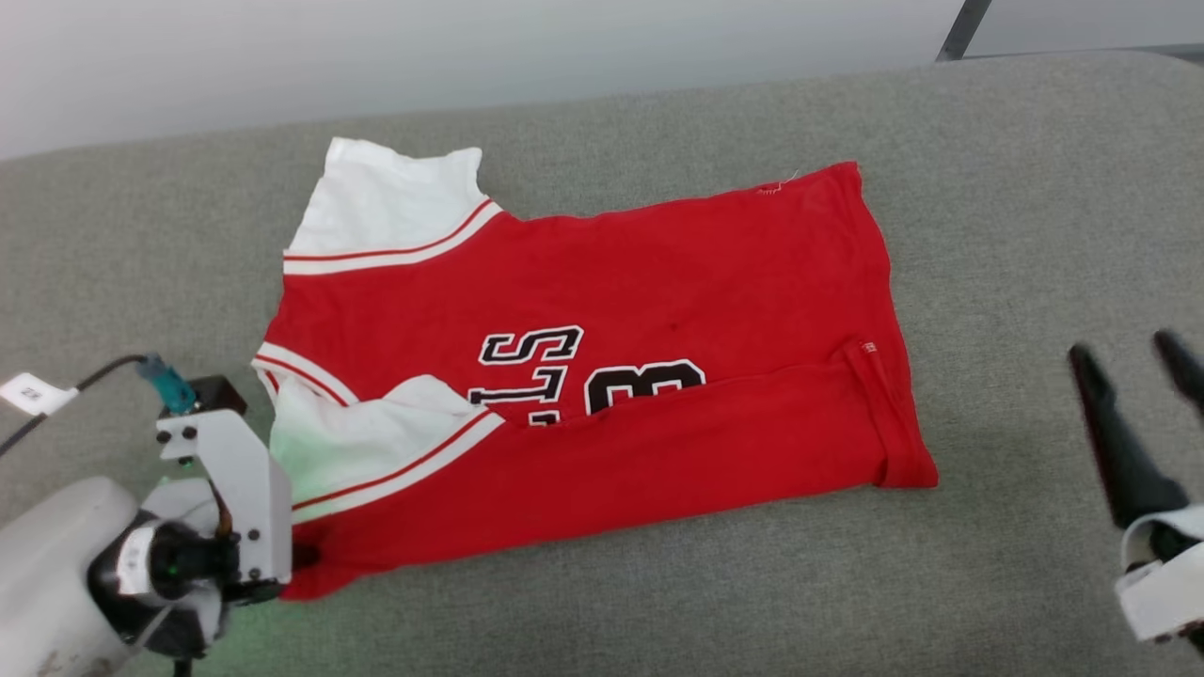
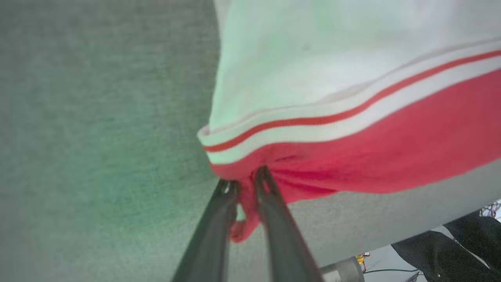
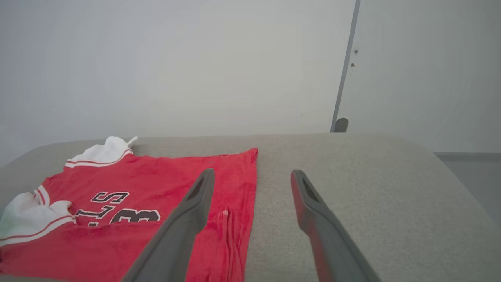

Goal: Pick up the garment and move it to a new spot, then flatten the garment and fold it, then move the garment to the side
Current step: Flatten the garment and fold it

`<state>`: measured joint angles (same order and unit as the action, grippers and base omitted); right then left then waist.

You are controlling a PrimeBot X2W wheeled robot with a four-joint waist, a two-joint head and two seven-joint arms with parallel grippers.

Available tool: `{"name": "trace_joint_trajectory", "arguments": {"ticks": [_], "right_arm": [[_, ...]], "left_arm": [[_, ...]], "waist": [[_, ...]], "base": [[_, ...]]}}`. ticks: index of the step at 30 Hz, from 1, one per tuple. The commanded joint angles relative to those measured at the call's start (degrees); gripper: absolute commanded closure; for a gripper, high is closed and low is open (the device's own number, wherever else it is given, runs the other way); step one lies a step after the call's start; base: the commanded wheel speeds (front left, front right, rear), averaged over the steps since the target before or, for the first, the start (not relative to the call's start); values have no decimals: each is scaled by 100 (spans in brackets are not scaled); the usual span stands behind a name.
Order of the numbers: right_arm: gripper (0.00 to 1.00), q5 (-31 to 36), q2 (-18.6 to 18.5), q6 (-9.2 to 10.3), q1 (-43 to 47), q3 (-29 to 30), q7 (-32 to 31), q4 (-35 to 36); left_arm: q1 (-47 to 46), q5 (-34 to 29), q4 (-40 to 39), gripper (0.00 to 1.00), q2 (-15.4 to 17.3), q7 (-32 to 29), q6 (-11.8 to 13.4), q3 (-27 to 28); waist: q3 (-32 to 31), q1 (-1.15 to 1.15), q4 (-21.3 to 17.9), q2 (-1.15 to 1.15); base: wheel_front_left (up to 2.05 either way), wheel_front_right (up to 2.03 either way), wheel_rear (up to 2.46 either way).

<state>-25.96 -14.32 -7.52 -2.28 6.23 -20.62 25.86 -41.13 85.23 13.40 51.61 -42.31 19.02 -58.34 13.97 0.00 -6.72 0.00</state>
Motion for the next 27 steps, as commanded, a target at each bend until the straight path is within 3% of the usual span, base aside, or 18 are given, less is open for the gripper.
{"name": "trace_joint_trajectory", "arguments": {"ticks": [1,6,15,27], "right_arm": [[0,-91,-7,6,102,-57,-107,3],[0,-399,-22,6,226,-137,-680,-125],[0,-496,-8,3,-40,-162,-1842,-738],[0,-366,26,3,-951,-550,-2459,-2212]], "left_arm": [[127,0,90,100,-164,116,-66,-26],[121,90,207,100,-236,137,-217,37],[-63,18,184,100,-411,200,-258,83],[-335,-121,250,100,-636,198,-347,84]], "waist": [[50,0,8,0],[140,0,28,0],[315,0,178,0],[560,0,426,0]], "base": [[0,0,0],[0,0,0],[0,0,0],[0,0,0]]}}
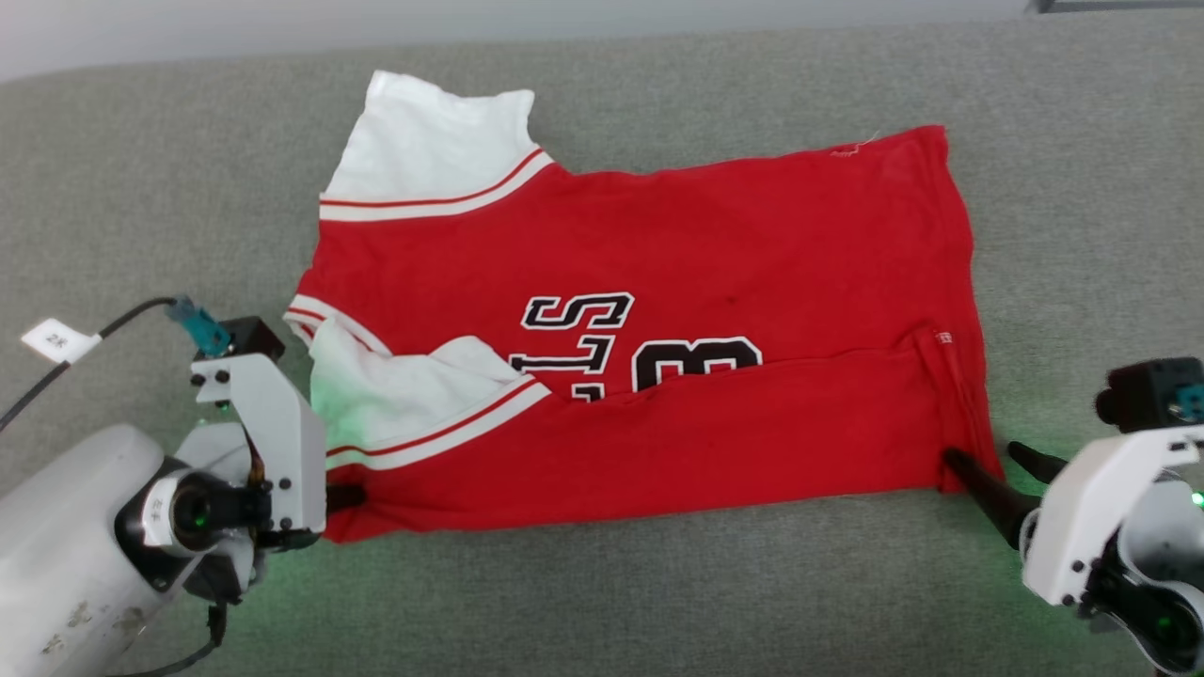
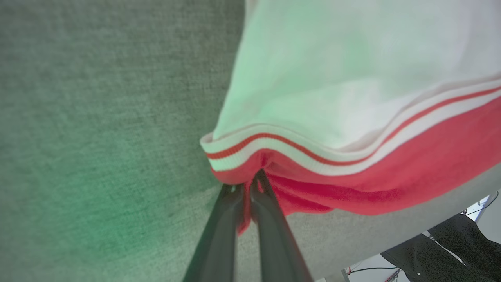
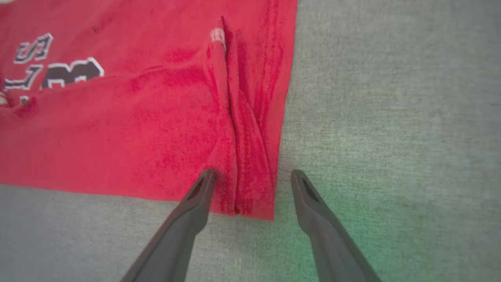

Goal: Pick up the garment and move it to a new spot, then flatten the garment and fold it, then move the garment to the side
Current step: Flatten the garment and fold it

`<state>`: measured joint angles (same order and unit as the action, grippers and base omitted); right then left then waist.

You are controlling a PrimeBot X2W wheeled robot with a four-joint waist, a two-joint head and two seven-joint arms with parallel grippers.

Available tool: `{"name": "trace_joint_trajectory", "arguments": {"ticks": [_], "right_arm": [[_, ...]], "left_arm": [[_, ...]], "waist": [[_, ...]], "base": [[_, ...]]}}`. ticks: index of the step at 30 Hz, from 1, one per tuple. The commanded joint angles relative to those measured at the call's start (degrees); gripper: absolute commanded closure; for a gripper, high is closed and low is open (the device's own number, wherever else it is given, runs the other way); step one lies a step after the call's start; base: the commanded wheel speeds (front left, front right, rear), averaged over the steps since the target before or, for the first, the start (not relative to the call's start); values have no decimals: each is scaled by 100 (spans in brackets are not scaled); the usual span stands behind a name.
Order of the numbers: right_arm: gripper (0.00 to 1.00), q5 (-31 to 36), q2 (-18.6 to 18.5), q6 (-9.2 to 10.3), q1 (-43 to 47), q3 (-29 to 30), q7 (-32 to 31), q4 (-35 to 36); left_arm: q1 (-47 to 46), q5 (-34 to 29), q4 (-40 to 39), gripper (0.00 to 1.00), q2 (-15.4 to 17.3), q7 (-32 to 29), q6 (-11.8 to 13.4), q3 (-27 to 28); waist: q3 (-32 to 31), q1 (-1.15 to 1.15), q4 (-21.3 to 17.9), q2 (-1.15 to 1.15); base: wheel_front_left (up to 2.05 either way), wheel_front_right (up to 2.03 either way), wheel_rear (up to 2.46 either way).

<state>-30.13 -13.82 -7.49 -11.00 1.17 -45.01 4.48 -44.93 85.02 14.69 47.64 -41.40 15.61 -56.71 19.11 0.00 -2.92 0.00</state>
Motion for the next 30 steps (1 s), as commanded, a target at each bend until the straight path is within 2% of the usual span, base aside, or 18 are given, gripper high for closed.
{"name": "trace_joint_trajectory", "arguments": {"ticks": [1,4,5,6,18,22,30], "right_arm": [[0,56,-26,0,-142,-113,-35,-202],[0,40,-66,0,-326,-329,-71,-591],[60,4,-71,0,-355,-397,-92,-700],[100,-16,-107,-1,-389,-489,-122,-782],[100,-269,-586,5,-476,-568,-74,-915],[100,-350,-686,5,-459,-514,-113,-824],[100,-465,-865,4,-270,-479,-326,-526]], "left_arm": [[40,-105,134,100,-249,105,-11,-77],[26,-118,165,100,-275,99,-13,-86],[20,-121,180,100,-287,102,-23,-88],[22,-122,193,100,-293,108,-36,-89],[98,15,153,100,-120,42,-72,0],[95,48,3,100,49,-50,1,32],[165,60,-502,100,409,-374,337,-50]], "waist": [[60,0,59,0],[93,0,90,0],[95,0,99,0],[93,0,107,0],[-50,0,129,0],[-112,0,133,0],[-251,0,168,0]], "base": [[0,0,0],[0,0,0],[0,0,0],[0,0,0],[0,0,0],[0,0,0],[0,0,0]]}}
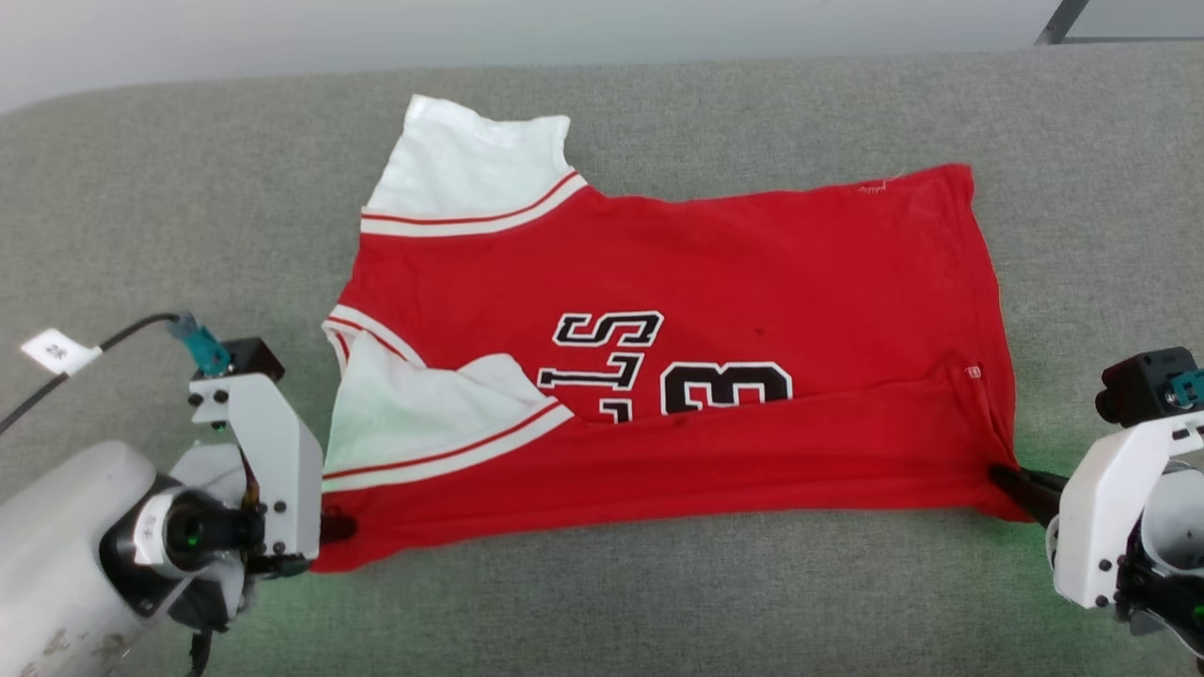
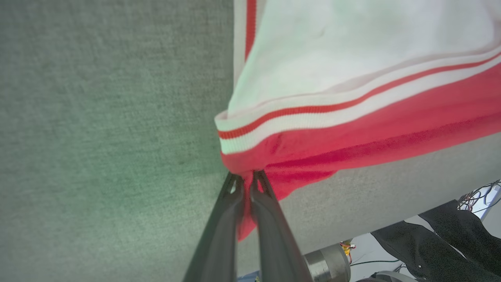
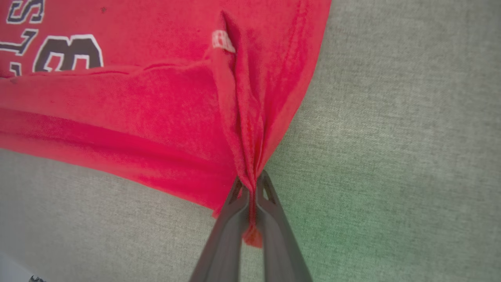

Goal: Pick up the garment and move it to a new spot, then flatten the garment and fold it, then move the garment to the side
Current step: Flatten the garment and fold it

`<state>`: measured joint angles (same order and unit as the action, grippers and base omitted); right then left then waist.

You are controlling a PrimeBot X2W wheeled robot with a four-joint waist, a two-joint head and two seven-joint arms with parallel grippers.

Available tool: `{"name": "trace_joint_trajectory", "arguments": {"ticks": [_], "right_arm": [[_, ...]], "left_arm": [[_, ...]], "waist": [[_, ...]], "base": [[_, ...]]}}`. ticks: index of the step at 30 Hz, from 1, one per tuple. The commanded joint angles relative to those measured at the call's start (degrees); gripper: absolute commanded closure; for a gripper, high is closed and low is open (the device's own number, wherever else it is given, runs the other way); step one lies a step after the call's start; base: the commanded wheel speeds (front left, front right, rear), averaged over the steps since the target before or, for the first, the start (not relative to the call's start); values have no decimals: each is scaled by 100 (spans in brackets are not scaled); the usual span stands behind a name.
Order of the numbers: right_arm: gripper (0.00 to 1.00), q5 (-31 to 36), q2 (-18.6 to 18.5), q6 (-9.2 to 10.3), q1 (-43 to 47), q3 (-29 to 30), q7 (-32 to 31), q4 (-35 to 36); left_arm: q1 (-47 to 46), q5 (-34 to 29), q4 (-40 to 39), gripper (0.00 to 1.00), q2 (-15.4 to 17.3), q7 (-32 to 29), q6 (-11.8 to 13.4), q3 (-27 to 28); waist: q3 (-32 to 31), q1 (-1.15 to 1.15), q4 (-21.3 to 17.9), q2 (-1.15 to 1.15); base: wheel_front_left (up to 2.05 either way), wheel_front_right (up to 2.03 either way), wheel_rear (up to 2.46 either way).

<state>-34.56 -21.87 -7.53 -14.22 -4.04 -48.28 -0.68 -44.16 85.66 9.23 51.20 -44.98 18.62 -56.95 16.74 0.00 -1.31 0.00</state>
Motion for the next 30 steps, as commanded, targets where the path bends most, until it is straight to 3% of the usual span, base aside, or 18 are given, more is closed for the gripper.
{"name": "trace_joint_trajectory", "arguments": {"ticks": [1,9,17,18,19,20,21,22,23,24,25,30], "right_arm": [[100,-26,-81,8,91,53,-38,44],[100,-39,-84,8,489,165,-443,444],[100,97,54,8,699,286,-616,693],[89,110,83,8,701,277,-608,697],[81,116,102,8,704,245,-615,707],[69,133,108,8,700,218,-606,727],[53,154,118,8,692,223,-562,742],[9,162,132,8,692,226,-553,744],[0,180,144,8,698,221,-533,749],[0,200,156,8,709,230,-518,758],[0,215,176,8,722,253,-514,764],[0,250,246,7,807,318,-459,876]], "left_arm": [[111,6,-27,100,87,-40,79,-32],[387,78,-520,100,292,-153,389,-128],[648,98,-708,100,269,-21,480,-187],[671,111,-698,100,252,0,482,-178],[671,83,-691,96,240,50,478,-164],[675,65,-667,76,236,89,497,-149],[674,74,-656,73,229,99,513,-140],[659,72,-653,61,235,90,520,-137],[628,45,-649,43,268,74,534,-138],[598,43,-661,16,298,58,551,-134],[564,27,-678,2,335,28,564,-127],[354,-146,-834,0,557,-8,531,-78]], "waist": [[-31,0,12,0],[-139,0,24,0],[-166,0,-1,0],[-169,0,-9,0],[-171,0,-13,0],[-174,0,-21,0],[-177,0,-26,0],[-182,0,-27,0],[-189,0,-31,0],[-198,0,-36,0],[-210,0,-43,0],[-285,0,-84,0]], "base": [[0,0,0],[0,0,0],[0,0,0],[0,0,0],[0,0,0],[0,0,0],[0,0,0],[0,0,0],[0,0,0],[0,0,0],[0,0,0],[0,0,0]]}}
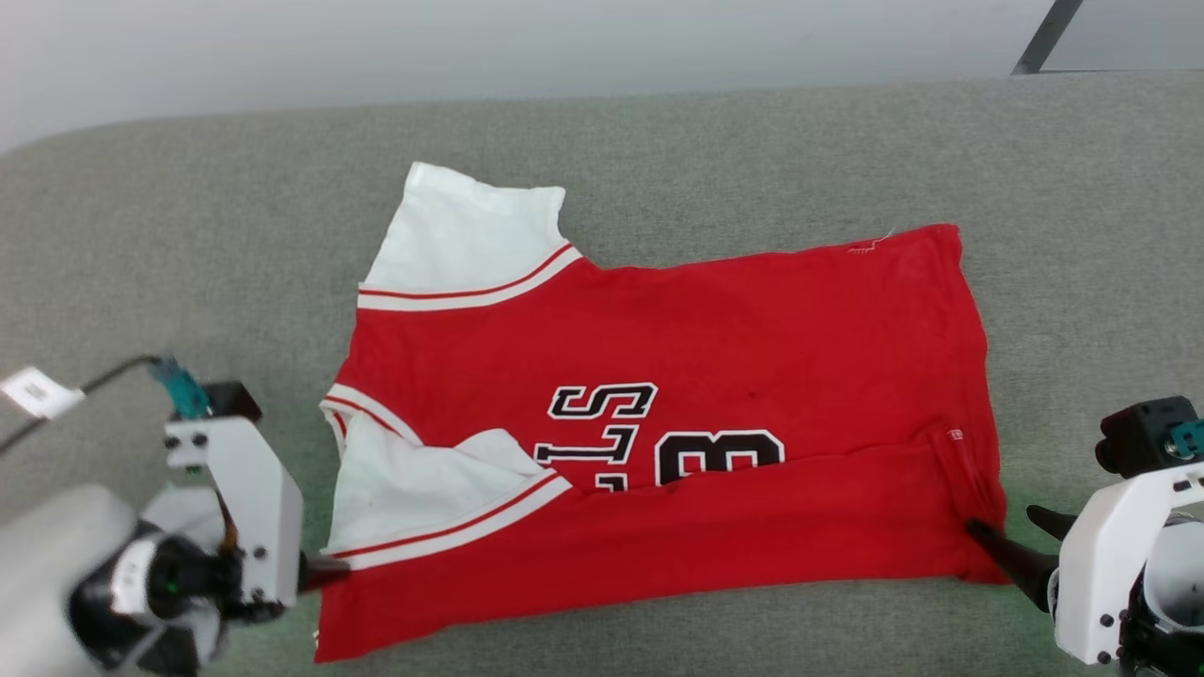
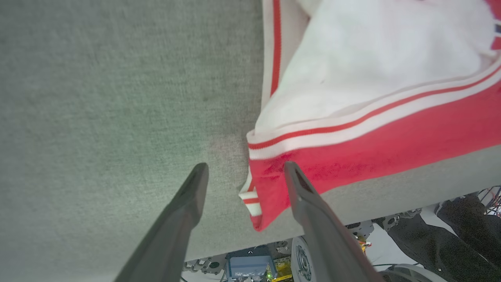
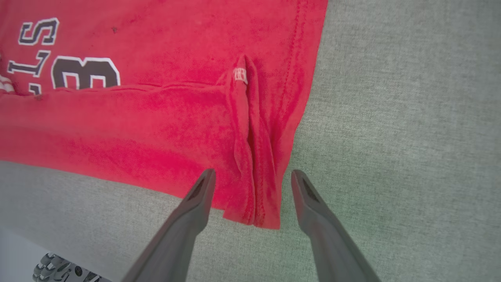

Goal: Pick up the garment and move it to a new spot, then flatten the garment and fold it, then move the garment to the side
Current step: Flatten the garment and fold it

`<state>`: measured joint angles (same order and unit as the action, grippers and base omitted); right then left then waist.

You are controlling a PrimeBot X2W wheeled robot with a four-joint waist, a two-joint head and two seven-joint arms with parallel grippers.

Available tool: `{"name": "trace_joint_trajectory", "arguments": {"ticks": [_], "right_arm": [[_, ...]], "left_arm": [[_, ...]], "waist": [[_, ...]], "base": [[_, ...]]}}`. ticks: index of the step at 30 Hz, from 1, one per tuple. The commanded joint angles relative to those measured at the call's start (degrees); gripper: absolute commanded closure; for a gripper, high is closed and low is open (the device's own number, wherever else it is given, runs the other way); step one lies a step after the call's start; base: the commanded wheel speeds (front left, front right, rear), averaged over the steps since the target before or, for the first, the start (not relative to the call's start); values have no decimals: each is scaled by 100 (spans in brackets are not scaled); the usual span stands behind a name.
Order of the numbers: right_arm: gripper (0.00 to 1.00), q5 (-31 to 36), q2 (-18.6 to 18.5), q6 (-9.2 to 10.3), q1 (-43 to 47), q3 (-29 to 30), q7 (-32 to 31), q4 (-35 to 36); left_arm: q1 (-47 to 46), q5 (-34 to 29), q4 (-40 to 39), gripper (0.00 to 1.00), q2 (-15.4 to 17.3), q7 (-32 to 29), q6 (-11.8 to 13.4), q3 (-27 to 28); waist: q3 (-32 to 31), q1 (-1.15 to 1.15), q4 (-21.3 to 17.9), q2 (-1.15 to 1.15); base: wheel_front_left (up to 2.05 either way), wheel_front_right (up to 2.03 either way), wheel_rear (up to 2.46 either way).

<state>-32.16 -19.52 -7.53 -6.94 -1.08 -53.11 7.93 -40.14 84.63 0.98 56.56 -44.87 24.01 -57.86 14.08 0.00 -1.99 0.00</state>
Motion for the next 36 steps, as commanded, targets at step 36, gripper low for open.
{"name": "trace_joint_trajectory", "arguments": {"ticks": [36], "right_arm": [[0,1313,428,6,-806,-12,4928,1673]], "left_arm": [[-3181,-1853,2601,0,-685,730,-2016,512]], "waist": [[1378,0,-1382,0]], "base": [[0,0,0]]}}
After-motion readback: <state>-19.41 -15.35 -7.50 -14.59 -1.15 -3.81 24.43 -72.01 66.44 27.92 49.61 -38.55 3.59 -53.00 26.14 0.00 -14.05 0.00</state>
